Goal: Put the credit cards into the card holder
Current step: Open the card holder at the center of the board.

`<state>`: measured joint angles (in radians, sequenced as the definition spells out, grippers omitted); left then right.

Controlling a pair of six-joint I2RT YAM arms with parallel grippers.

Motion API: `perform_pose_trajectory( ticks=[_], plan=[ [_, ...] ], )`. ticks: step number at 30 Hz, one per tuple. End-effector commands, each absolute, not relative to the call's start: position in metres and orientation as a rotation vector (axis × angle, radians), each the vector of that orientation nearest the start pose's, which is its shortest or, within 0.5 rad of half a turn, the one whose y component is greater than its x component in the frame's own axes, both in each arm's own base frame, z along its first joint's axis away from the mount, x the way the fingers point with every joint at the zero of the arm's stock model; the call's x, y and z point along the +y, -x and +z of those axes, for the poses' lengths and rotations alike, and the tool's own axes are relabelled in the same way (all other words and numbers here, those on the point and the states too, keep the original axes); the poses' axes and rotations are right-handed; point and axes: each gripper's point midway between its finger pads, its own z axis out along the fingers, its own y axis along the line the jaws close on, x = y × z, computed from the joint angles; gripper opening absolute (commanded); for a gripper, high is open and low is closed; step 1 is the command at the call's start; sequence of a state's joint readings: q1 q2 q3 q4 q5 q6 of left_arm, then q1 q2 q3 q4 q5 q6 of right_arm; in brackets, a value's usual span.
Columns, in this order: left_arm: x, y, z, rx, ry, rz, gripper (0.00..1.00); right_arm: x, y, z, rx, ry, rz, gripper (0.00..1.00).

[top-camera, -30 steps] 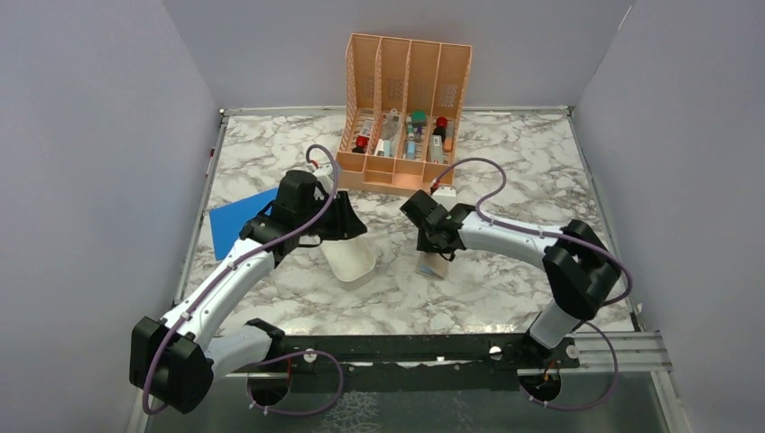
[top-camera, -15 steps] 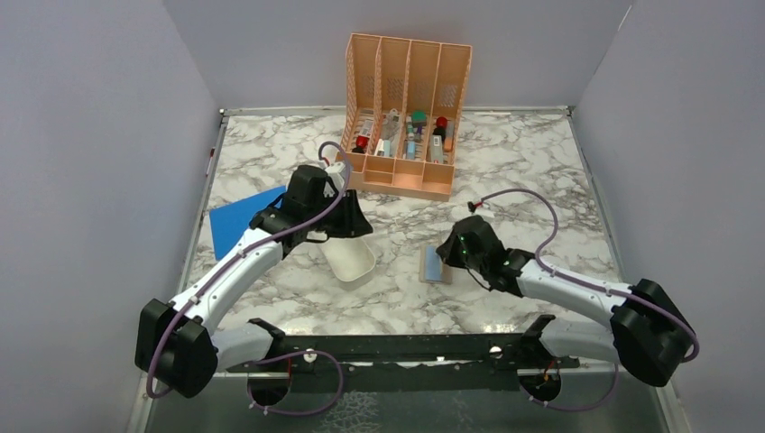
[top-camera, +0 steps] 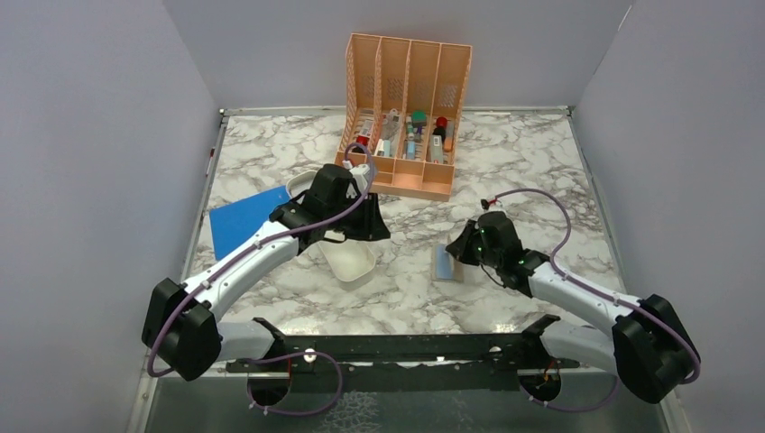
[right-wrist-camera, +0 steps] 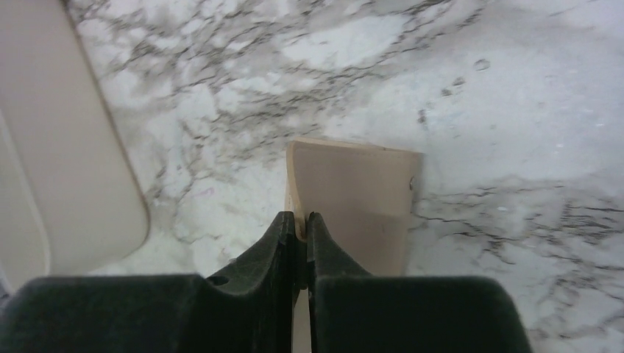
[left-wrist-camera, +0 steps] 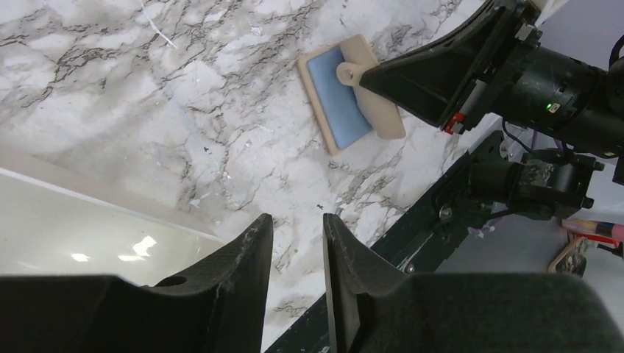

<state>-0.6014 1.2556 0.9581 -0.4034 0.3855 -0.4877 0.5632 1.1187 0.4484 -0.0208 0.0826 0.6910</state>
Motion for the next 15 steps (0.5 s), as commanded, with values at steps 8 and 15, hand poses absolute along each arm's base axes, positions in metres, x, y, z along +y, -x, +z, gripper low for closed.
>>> perform_pose_trajectory(
  ticks=[8, 15],
  plan=[
    [-0.274, -0.249, 0.168, 2.404, -0.271, -0.973, 0.3, 0.247, -0.241, 0.1, 2.221, -0.042, 1.119, 0.09],
    [-0.297, -0.239, 0.143, 2.461, -0.397, -0.956, 0.26, 0.195, -0.243, 0.043, 2.38, -0.092, 0.72, 0.24]
  ],
)
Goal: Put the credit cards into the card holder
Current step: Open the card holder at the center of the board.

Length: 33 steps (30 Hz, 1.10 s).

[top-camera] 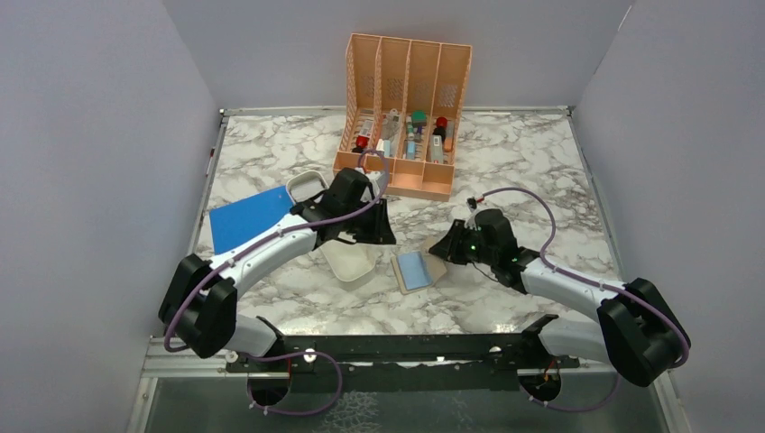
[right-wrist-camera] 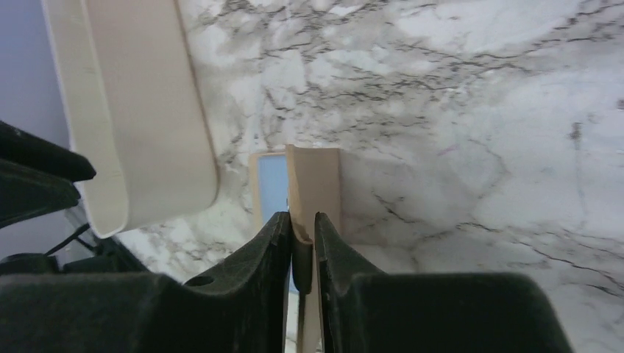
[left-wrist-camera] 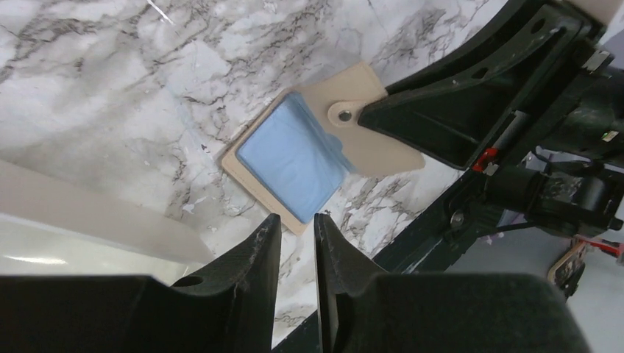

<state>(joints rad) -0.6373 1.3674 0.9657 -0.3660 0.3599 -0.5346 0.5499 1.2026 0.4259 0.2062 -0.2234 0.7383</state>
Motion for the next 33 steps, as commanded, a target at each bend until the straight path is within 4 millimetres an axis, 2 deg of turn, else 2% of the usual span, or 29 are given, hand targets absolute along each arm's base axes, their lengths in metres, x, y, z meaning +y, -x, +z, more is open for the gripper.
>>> perform_pose_trajectory(
  ticks=[1, 6, 10, 17, 20, 26, 33],
  plan=[
    [-0.302, -0.238, 0.14, 2.469, -0.413, -0.958, 0.26, 0.187, -0.241, 0.037, 2.401, -0.103, 0.662, 0.28],
    [-0.322, -0.23, 0.126, 2.5, -0.464, -0.95, 0.24, 0.158, -0.239, 0.027, 2.431, -0.134, 0.471, 0.44],
    [-0.328, -0.225, 0.113, 2.534, -0.467, -0.93, 0.22, 0.143, -0.24, 0.028, 2.457, -0.195, 0.359, 0.49],
    [-0.325, -0.221, 0.09, 2.583, -0.457, -0.854, 0.21, 0.145, -0.235, 0.018, 2.491, -0.23, 0.372, 0.4],
    [-0.323, -0.219, 0.081, 2.593, -0.457, -0.831, 0.31, 0.147, -0.235, 0.02, 2.476, -0.233, 0.397, 0.4],
    [-0.329, -0.214, 0.074, 2.59, -0.473, -0.891, 0.4, 0.149, -0.234, 0.024, 2.463, -0.226, 0.419, 0.4],
    [-0.337, -0.213, 0.068, 2.563, -0.477, -0.951, 0.41, 0.15, -0.233, 0.024, 2.468, -0.226, 0.43, 0.4]
  ],
)
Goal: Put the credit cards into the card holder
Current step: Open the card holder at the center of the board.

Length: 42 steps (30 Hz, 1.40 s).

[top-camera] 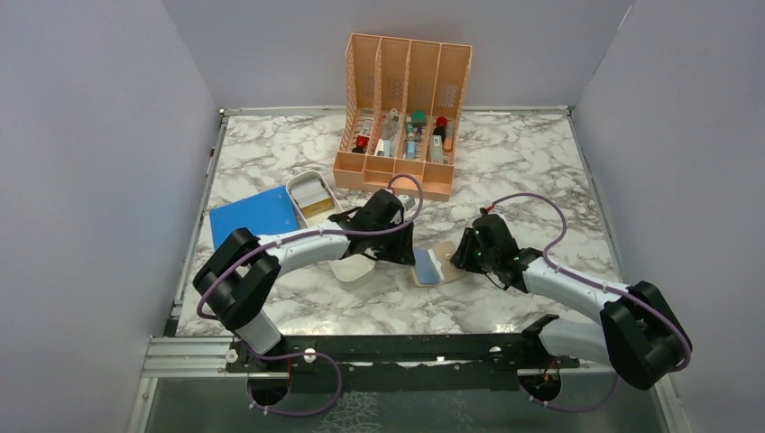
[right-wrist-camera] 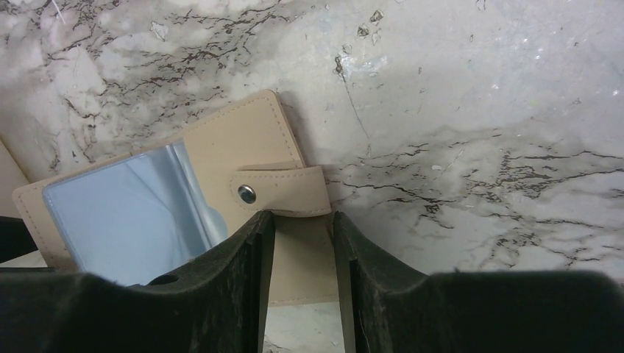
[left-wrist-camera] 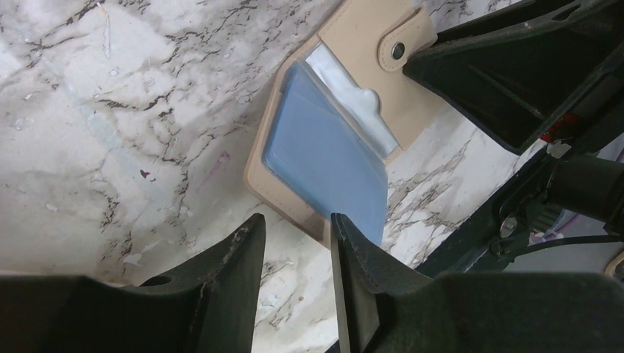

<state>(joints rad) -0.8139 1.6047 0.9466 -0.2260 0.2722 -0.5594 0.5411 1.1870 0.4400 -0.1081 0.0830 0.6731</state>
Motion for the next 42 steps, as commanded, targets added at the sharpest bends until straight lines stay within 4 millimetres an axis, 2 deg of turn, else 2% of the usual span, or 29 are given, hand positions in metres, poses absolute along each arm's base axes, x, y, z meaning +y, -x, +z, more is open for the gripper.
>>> perform_pose_trajectory(
  ticks=[1, 11, 17, 20, 26, 31, 33, 39, 42],
  plan=[
    [-0.339, -0.212, 0.068, 2.56, -0.481, -0.97, 0.41, 0.15, -0.232, 0.024, 2.468, -0.226, 0.431, 0.4],
    [-0.359, -0.204, 0.081, 2.468, -0.483, -1.186, 0.44, 0.15, -0.229, 0.018, 2.488, -0.237, 0.43, 0.38],
    [-0.362, -0.204, 0.079, 2.467, -0.491, -1.208, 0.28, 0.154, -0.228, 0.024, 2.493, -0.221, 0.462, 0.39],
    [-0.364, -0.204, 0.081, 2.462, -0.497, -1.218, 0.21, 0.156, -0.227, 0.037, 2.505, -0.2, 0.469, 0.47],
    [-0.366, -0.204, 0.086, 2.449, -0.504, -1.231, 0.23, 0.165, -0.229, 0.081, 2.458, -0.129, 0.536, 0.59],
    [-0.37, -0.201, 0.088, 2.456, -0.507, -1.275, 0.07, 0.188, -0.227, 0.105, 2.402, -0.047, 0.714, 0.64],
    [-0.371, -0.2, 0.09, 2.452, -0.505, -1.282, 0.04, 0.197, -0.224, 0.103, 2.398, -0.015, 0.78, 0.65],
    [-0.368, -0.199, 0.094, 2.456, -0.47, -1.286, 0.06, 0.209, -0.215, 0.085, 2.442, 0.014, 0.871, 0.68],
    [-0.369, -0.198, 0.096, 2.457, -0.457, -1.3, 0.0, 0.213, -0.213, 0.082, 2.432, 0.008, 0.916, 0.7]
  ],
)
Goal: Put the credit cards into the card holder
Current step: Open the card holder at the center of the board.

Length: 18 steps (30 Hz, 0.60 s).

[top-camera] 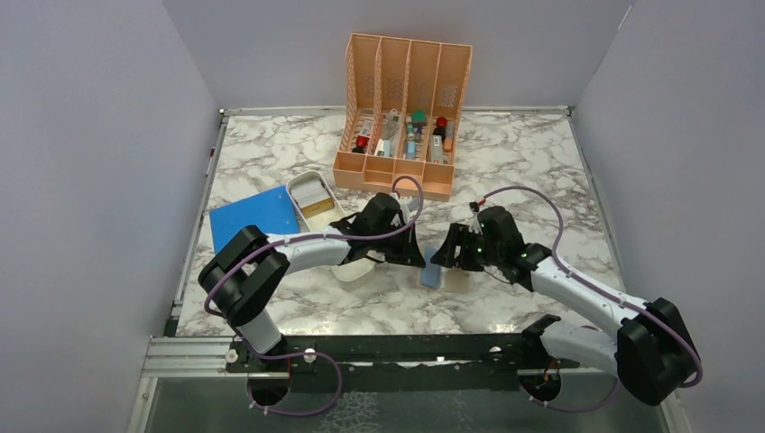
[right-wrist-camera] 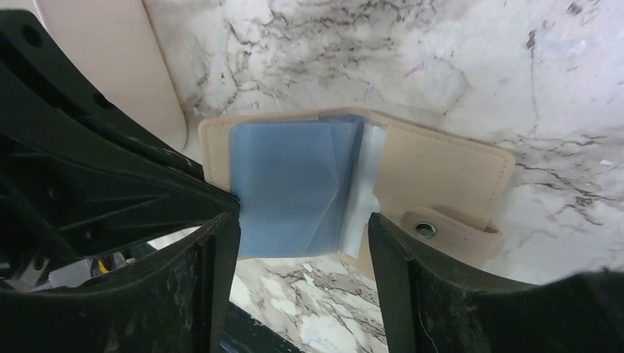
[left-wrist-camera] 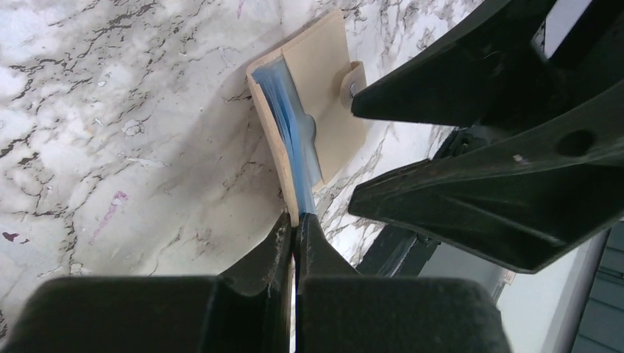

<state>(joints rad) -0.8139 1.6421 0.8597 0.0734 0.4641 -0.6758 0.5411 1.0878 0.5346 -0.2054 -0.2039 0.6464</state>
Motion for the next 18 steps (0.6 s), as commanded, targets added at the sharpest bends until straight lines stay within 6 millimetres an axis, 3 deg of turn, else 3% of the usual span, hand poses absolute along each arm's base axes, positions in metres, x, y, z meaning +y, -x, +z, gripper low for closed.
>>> perform_pose_trajectory(
  ticks=[1, 10, 18],
  plan=[
    [-0.369, -0.198, 0.096, 2.455, -0.451, -1.305, 0.0, 0.213, -0.214, 0.08, 2.431, 0.002, 0.919, 0.7],
    [-0.369, -0.197, 0.097, 2.453, -0.431, -1.319, 0.0, 0.219, -0.213, 0.059, 2.474, -0.013, 0.945, 0.7],
    [-0.366, -0.197, 0.094, 2.464, -0.435, -1.293, 0.0, 0.205, -0.218, 0.04, 2.517, -0.052, 0.811, 0.67]
  ],
)
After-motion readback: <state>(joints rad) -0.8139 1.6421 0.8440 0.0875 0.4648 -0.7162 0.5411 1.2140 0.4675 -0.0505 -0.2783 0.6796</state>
